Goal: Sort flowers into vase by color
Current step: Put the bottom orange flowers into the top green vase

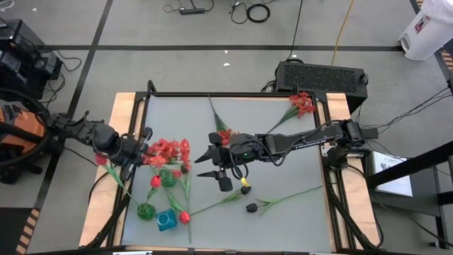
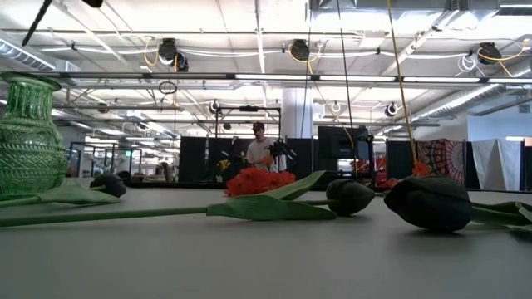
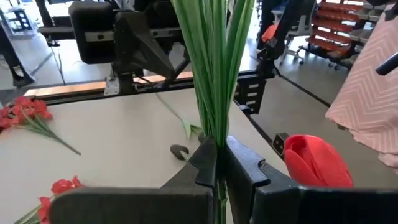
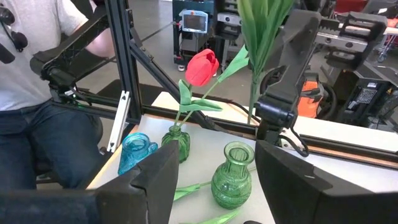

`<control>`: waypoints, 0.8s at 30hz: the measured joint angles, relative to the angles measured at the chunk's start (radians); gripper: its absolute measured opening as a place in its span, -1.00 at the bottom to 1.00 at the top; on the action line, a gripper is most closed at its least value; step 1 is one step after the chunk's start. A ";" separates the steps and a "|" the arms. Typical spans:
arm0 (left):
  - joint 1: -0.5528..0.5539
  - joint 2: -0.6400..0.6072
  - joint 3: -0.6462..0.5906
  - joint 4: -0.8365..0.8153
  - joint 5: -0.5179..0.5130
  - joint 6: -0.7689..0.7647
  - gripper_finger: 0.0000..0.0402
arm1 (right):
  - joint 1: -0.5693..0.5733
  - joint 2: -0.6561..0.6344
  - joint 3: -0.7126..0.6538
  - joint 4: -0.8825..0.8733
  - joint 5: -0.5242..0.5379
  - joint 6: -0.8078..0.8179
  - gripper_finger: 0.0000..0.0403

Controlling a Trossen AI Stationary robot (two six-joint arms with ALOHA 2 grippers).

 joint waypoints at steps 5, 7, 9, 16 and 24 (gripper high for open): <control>0.042 -0.006 0.000 0.019 0.037 -0.003 -0.91 | 0.000 0.000 0.000 0.000 0.000 0.000 0.01; 0.052 -0.012 0.000 0.040 0.043 -0.002 -0.91 | 0.000 0.000 0.000 0.000 0.000 0.000 0.01; 0.060 -0.020 0.000 0.061 0.043 -0.002 -0.91 | 0.000 0.000 0.000 0.000 0.000 0.000 0.01; 0.089 -0.067 0.000 0.074 0.042 -0.001 -0.91 | 0.000 0.000 0.000 0.000 0.000 0.000 0.01; 0.098 -0.093 0.000 0.025 0.007 -0.001 -0.95 | 0.000 0.000 0.000 0.000 0.000 0.000 0.01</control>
